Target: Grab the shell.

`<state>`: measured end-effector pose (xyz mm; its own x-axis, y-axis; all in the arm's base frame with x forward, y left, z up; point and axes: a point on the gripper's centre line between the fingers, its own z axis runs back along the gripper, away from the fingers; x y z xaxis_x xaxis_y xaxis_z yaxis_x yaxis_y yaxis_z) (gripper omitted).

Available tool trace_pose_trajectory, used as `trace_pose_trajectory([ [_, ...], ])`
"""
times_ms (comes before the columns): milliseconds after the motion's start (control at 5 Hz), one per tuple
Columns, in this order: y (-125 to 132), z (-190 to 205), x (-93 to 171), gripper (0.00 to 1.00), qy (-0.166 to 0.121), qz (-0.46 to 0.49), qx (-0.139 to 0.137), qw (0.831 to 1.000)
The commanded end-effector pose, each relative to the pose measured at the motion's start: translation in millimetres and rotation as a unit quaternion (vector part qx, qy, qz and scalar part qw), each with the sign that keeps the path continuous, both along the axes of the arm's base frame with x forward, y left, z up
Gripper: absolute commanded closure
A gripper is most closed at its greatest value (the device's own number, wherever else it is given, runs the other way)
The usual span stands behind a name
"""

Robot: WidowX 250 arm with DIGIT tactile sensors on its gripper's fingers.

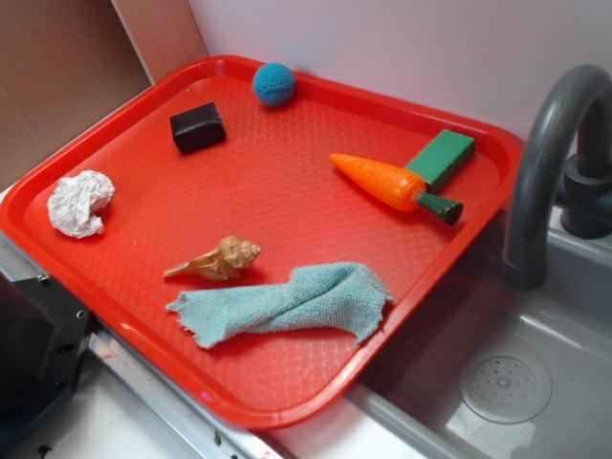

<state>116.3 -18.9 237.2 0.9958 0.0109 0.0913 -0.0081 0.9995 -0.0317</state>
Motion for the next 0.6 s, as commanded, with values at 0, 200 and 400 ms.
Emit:
trace_pose_trajectory([
  [0, 0, 0, 0, 0.0, 0.0, 0.0, 0.0, 1.0],
  [200, -1, -9, 10, 0.0, -0.004, -0.1, -0.034, 0.994],
  [400, -6, -19, 24, 0.0, -0.011, -0.179, 0.003, 0.984],
])
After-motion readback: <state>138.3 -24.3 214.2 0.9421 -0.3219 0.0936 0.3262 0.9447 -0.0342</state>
